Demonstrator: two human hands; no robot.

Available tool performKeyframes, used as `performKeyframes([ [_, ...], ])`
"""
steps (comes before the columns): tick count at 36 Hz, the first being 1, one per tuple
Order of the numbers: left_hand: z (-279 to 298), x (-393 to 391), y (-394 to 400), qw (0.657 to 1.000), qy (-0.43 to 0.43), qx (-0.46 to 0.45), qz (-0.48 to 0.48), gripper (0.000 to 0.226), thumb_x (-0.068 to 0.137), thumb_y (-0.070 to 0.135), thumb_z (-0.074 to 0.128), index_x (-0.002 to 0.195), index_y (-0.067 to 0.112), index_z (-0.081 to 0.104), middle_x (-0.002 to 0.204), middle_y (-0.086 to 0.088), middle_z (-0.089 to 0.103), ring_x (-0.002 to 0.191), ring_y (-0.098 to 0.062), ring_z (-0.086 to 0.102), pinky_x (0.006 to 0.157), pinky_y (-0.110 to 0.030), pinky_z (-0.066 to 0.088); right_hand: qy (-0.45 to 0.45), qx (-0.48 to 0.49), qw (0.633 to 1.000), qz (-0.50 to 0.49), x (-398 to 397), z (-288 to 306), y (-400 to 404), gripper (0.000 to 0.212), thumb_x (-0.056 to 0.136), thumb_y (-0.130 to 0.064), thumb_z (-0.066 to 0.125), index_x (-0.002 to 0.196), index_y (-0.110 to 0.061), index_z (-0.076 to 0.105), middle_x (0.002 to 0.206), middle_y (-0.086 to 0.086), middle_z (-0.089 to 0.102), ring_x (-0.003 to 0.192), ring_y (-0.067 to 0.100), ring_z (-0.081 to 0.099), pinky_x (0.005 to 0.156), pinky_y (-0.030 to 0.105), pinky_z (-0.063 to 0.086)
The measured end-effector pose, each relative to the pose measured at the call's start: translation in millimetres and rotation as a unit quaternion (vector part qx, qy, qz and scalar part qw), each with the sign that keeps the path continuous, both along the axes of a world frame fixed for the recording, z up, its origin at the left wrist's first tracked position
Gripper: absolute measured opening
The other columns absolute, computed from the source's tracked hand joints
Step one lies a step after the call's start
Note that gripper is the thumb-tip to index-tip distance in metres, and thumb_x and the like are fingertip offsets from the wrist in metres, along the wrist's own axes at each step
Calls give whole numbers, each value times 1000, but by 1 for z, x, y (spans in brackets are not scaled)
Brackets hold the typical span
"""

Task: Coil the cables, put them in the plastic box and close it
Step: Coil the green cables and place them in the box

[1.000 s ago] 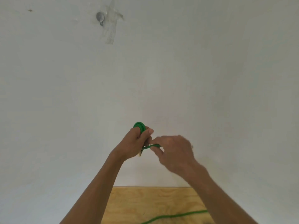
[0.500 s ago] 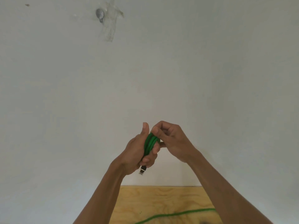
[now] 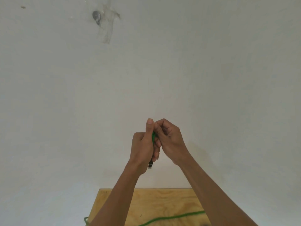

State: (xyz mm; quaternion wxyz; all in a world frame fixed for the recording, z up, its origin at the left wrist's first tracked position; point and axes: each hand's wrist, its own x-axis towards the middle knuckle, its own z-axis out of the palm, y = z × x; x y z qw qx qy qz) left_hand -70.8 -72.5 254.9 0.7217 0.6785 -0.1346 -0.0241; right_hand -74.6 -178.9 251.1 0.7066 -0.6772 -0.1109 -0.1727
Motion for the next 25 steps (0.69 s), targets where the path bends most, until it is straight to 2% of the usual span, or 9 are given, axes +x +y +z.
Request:
performKeyframes([
  [5,-6,-2,-6,998,11,-59,32,78,89,74,32,47,11,50,37,-11,42,37,-23,40,45,-31,36,14,-9,1000,27,-1,4,0,31,100,-31,55,94,0,57,49,12,48,35,29,50,40,36,47],
  [13,-11,0,-6,983,94,-156,15,89,90,79,19,48,7,51,38,-12,42,34,-23,38,47,-30,40,46,-8,997,54,1,8,1,33,98,-31,59,94,2,53,50,11,46,30,24,50,36,28,42],
  [21,-9,-7,-10,981,103,-156,57,86,95,72,23,46,8,51,38,-12,43,32,-23,40,46,-30,40,43,-1,997,70,0,8,1,35,98,-32,59,93,3,55,49,10,45,29,24,46,38,37,43],
  [25,-9,-8,-11,980,105,-156,68,84,94,72,25,47,8,52,39,-12,44,32,-23,40,46,-30,40,42,8,996,73,-1,7,0,38,95,-33,61,93,4,55,49,9,45,29,24,45,38,36,42],
])
